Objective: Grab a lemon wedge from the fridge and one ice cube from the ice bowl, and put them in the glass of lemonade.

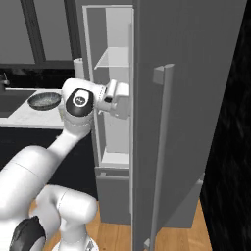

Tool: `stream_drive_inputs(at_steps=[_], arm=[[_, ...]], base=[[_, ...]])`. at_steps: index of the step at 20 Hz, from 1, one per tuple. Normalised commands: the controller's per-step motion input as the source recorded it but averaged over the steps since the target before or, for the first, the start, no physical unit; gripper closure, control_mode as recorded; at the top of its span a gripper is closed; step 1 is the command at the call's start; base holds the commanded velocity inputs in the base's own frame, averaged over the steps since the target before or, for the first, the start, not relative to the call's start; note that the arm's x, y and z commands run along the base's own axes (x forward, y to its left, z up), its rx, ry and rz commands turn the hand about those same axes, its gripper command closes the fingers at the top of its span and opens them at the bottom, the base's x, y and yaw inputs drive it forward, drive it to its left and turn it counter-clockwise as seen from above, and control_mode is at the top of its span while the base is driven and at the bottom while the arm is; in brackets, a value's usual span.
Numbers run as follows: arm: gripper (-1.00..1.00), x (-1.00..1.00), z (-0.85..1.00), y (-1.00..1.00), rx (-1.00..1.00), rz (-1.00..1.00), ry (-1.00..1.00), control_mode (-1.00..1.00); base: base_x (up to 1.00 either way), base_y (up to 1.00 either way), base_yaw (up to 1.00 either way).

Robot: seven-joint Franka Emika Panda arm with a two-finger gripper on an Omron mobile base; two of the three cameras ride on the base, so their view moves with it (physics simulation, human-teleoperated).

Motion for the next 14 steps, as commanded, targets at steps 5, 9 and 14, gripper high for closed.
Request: stream_drive_inputs(at_steps=[5,9,14], arm=[[-1.00,-0.03,-0.11,-0.98,0.00,-0.08,0.00,-1.00],[-1.00,-0.09,-0.14,-1.00,0.00,-0.11,0.00,-1.00],[-1.00,-0.07,-0.18,-1.00,0.00,-0.11,0.00,-1.00]], base=[[0.00,0.00,0.00],[0.00,0.00,0.00],[0.00,0.00,0.00]])
